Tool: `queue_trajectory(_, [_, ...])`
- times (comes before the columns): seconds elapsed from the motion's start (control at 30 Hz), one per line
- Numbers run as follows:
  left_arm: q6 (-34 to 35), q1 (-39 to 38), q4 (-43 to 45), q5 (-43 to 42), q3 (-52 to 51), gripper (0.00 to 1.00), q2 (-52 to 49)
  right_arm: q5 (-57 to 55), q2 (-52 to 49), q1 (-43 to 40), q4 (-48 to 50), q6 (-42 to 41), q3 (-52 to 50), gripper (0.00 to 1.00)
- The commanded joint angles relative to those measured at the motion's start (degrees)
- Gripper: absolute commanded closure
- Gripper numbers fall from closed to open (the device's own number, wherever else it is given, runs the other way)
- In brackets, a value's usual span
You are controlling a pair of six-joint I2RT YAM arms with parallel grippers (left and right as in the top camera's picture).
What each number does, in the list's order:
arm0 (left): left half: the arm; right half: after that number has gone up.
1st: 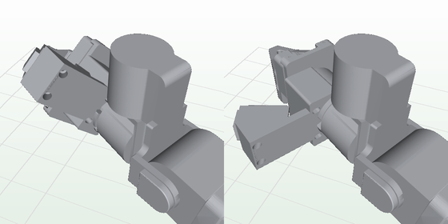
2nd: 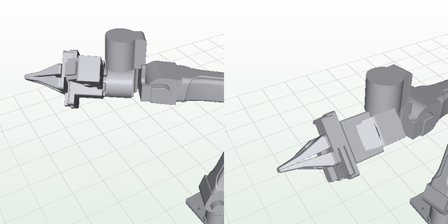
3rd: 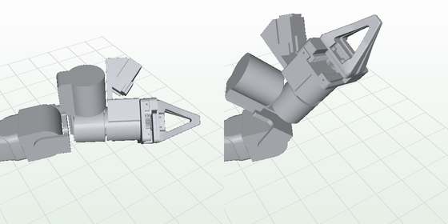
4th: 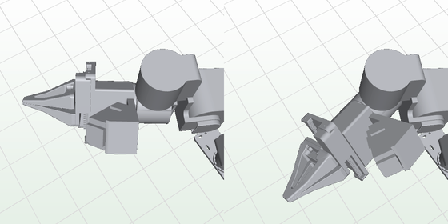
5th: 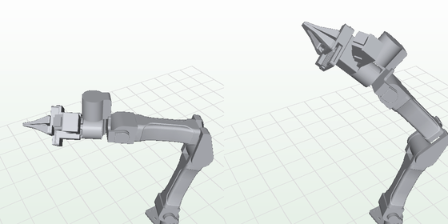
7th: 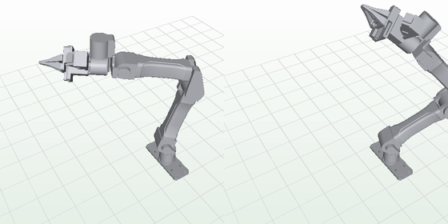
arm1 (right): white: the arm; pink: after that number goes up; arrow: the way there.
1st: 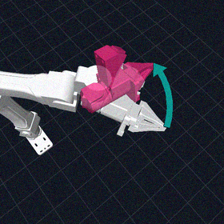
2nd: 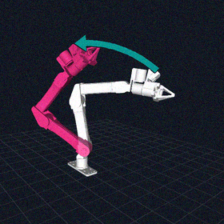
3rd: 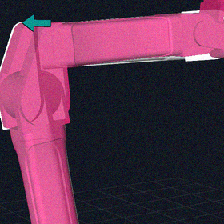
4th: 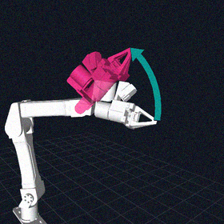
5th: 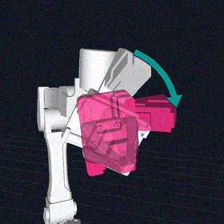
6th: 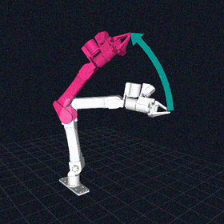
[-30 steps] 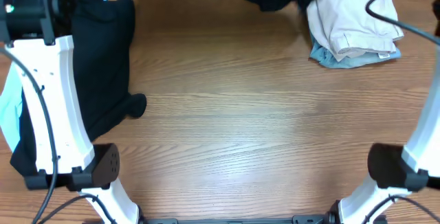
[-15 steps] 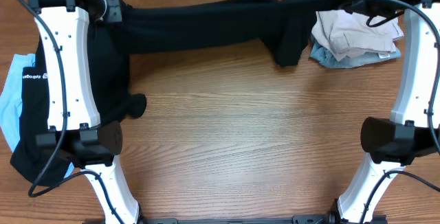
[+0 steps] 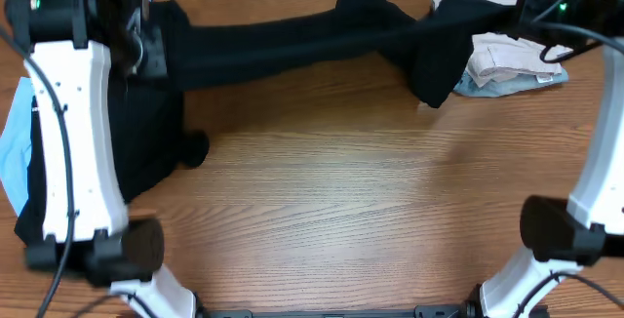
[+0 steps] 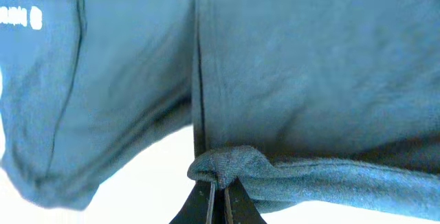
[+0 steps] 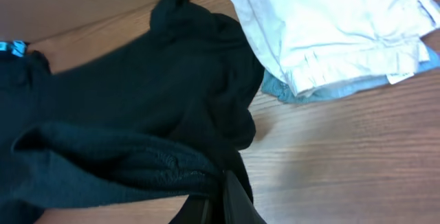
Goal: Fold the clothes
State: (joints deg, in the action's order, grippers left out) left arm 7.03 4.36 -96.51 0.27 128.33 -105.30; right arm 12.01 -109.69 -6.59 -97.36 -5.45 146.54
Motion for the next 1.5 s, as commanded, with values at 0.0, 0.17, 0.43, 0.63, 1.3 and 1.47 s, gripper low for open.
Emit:
queue_trajectory(0.0, [3.3,1.7,-0.2,6.7,-8.4,0.96,8.2,-3.0,6.9,-0.7,0.3,-1.6,-3.4,0.96])
queue_trajectory(0.17, [4.3,1.7,2.4,6.7,-18.5,0.96,17.4,-4.7,16.3,-0.7,0.4,-1.6,-16.6,0.96])
queue_trajectory(0.43, [5.8,1.7,2.0,6.8,-30.7,0.96,23.8,-5.9,37.2,-0.7,7.3,-5.4,-50.2,0.96])
queue_trajectory(0.63, [11.3,1.7,5.6,5.5,-41.4,0.96,28.9,-4.2,51.8,-0.7,10.6,-12.3,-67.6,0.96])
queue_trajectory(1.3, [18.3,1.7,25.0,6.3,-68.2,0.96,35.7,1.9,46.4,-0.5,19.2,-12.1,-82.6,0.96])
queue_trajectory(1.47, [18.3,1.7,32.8,6.3,-70.3,0.96,32.2,2.3,38.8,0.5,26.9,-10.8,-82.6,0.96])
